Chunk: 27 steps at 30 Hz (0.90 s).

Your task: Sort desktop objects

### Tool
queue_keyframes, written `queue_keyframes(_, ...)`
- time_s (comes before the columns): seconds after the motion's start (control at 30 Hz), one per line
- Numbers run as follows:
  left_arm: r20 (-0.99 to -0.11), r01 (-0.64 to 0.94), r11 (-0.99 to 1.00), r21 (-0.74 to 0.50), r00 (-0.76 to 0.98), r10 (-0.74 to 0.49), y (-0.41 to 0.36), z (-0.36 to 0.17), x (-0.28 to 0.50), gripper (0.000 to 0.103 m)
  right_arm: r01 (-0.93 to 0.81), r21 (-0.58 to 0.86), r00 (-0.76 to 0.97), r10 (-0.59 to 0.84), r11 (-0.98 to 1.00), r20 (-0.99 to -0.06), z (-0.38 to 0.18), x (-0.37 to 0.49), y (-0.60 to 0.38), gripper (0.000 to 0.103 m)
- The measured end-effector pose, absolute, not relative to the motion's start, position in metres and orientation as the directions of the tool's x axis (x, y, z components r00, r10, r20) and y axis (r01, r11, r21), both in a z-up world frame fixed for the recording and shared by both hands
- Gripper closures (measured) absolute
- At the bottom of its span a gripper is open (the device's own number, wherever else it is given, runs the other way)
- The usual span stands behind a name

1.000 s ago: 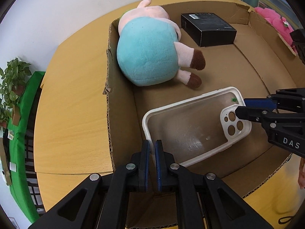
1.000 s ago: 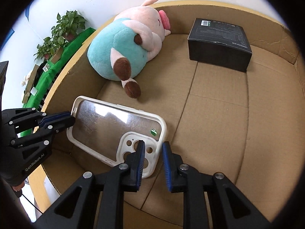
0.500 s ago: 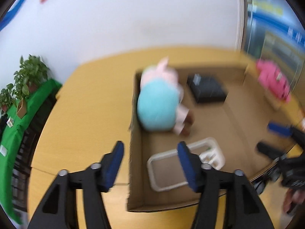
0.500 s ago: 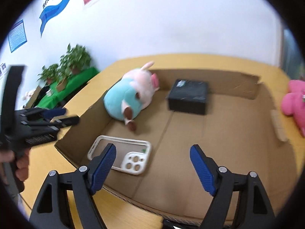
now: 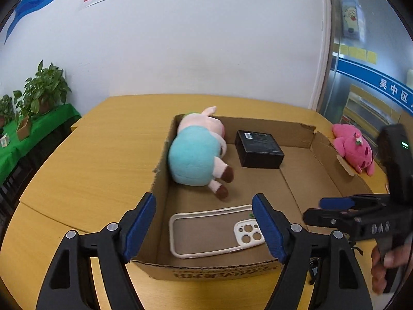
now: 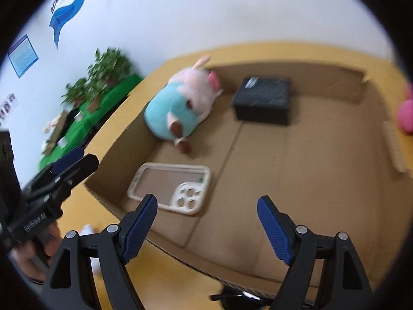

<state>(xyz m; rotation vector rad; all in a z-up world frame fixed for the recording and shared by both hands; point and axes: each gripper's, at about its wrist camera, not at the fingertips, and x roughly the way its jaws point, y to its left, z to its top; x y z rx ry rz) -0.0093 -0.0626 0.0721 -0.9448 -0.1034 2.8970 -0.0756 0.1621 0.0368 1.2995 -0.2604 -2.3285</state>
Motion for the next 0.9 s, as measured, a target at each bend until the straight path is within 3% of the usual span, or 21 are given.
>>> queue_keyframes(0.17, -0.581, -0.029, -0.995, -0.095, -0.810, 0.079, -0.087, 0.071, -0.002, 0.023, 0.288, 0.467, -0.257, -0.537, -0.836, -0.804, 0.017, -0.125, 0.139, 0.023)
queue_keyframes(0.27, -0.583, -0.007, -0.995, -0.095, -0.810, 0.061, -0.097, 0.068, 0.003, 0.023, 0.241, 0.552, -0.183, -0.596, -0.798, -0.782, 0.000, -0.139, 0.133, 0.023)
queue_keyframes(0.6, -0.590, -0.014, -0.991, -0.130, -0.803, 0.089, -0.110, 0.061, 0.004, 0.023, 0.234, 0.565, -0.116, -0.600, -0.791, -0.791, -0.025, -0.136, 0.112, 0.026)
queue_keyframes(0.7, -0.590, -0.016, -0.992, -0.127, -0.802, 0.089, -0.109, 0.060, 0.004, 0.023, 0.262, 0.496, -0.123, -0.538, -0.828, -0.834, -0.025, -0.133, 0.107, 0.049)
queue_keyframes(0.77, -0.589, -0.018, -0.991, -0.129, -0.803, 0.092, -0.108, 0.060, 0.005, 0.023, 0.263, 0.455, -0.127, -0.498, -0.851, -0.858, -0.027, -0.135, 0.107, 0.073)
queue_keyframes(0.83, -0.587, -0.018, -0.991, -0.131, -0.804, 0.093, -0.108, 0.060, 0.007, 0.023, 0.258, 0.422, -0.126, -0.463, -0.869, -0.877, -0.030, -0.136, 0.107, 0.082)
queue_keyframes(0.9, -0.587, -0.020, -0.991, -0.129, -0.804, 0.093, -0.107, 0.060, 0.008, 0.023, 0.271, 0.386, -0.123, -0.430, -0.882, -0.894, -0.028, -0.136, 0.104, 0.086)
